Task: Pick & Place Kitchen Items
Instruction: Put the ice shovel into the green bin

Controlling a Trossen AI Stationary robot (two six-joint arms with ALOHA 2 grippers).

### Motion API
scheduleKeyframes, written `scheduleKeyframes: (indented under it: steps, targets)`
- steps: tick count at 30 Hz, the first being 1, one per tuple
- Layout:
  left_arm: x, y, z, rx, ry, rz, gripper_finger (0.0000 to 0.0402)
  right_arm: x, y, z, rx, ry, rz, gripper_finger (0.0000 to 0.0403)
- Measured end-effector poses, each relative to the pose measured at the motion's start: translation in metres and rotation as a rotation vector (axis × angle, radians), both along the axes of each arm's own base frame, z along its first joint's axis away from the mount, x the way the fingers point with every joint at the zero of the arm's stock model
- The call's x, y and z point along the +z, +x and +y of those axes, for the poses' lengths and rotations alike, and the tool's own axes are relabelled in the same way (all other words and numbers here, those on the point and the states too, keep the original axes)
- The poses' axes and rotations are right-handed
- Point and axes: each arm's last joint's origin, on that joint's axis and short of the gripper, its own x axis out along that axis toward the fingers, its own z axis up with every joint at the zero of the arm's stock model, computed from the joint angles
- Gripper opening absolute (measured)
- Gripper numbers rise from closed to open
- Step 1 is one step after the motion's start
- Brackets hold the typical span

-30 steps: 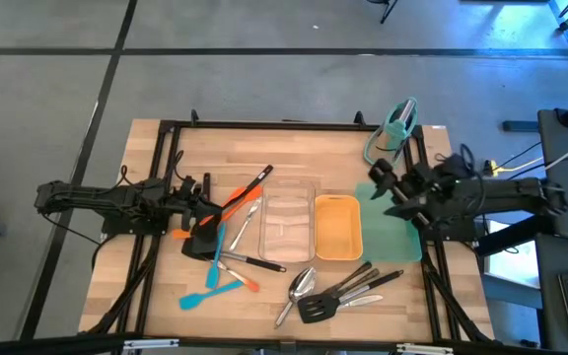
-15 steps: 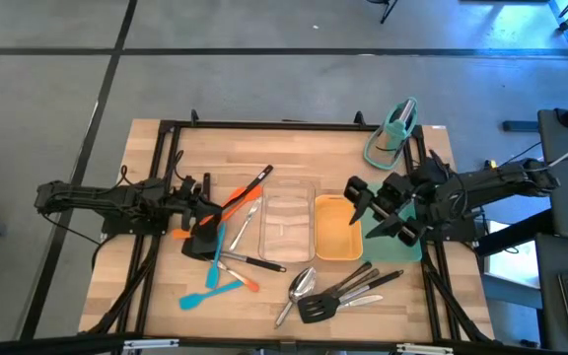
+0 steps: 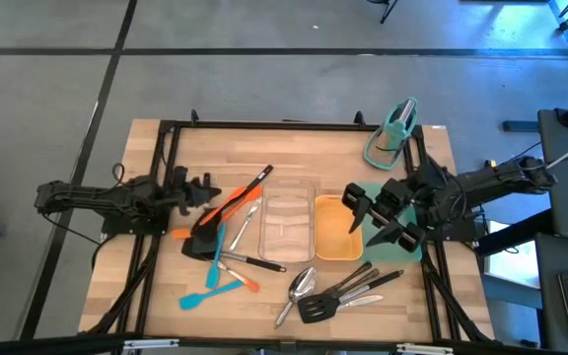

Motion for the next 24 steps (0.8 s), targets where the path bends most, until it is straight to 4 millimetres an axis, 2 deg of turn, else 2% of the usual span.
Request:
scheduleKeyframes:
  steps: [5,9,17,24]
  targets:
    - [0.017,-0.004,-0.007,-0.141,0.092,-0.18,0.0029,0.002,-0.002,0.006,0.021,-0.008,-0.034,0.0202]
    - [0.024,-0.007,-0.016,-0.203,0.186,-0.254,0.0029,0.002,-0.002,0.006,0.022,-0.008,-0.032,0.0202]
    - [0.03,-0.006,-0.025,-0.159,0.289,-0.301,0.0029,0.001,-0.002,0.006,0.008,-0.004,-0.024,0.0202]
    - [0.055,0.005,-0.029,-0.148,0.413,-0.283,0.0029,0.001,-0.002,0.005,-0.003,-0.015,-0.032,0.0202]
